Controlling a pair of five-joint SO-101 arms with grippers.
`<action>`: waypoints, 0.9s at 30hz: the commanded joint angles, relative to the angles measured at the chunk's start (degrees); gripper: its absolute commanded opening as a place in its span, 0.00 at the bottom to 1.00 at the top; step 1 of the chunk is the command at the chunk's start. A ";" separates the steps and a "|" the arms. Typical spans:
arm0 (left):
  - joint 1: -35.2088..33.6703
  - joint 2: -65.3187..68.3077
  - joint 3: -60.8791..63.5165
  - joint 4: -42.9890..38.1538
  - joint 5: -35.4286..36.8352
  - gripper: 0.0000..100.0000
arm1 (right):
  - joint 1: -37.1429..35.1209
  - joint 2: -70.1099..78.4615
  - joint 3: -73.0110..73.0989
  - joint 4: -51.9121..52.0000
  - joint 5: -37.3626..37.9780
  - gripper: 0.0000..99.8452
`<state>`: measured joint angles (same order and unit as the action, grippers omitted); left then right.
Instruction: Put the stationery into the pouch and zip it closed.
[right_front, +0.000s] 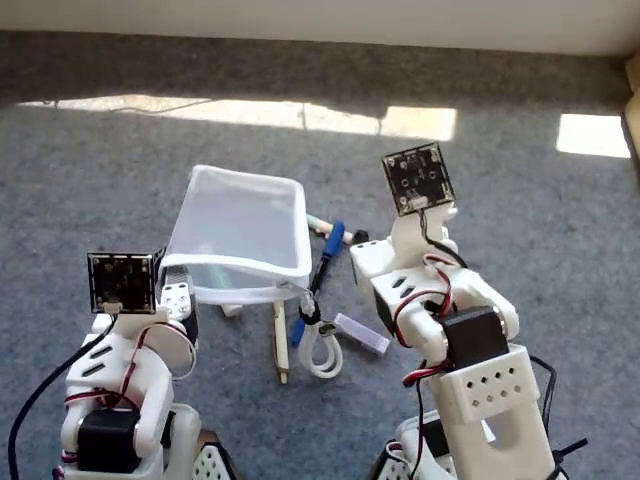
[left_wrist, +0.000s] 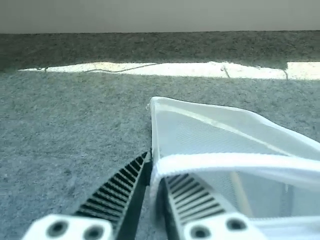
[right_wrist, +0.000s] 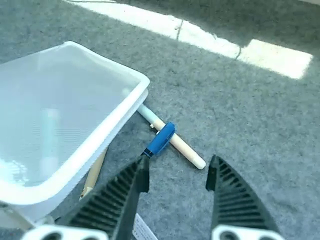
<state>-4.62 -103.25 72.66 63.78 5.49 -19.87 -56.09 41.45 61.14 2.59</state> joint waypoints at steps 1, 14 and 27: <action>-0.48 -0.22 -5.41 0.62 -0.44 0.01 | 2.15 -1.27 -0.13 -3.47 -0.09 0.18; -1.71 23.43 -21.14 2.55 -0.18 0.01 | 2.15 -1.19 -0.04 -3.74 -0.53 0.18; -10.68 43.03 -40.66 13.27 1.93 0.01 | 2.15 4.88 -0.57 -3.74 -0.62 0.18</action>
<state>-12.79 -64.04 37.14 75.56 5.93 -18.37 -54.95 41.89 59.12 2.51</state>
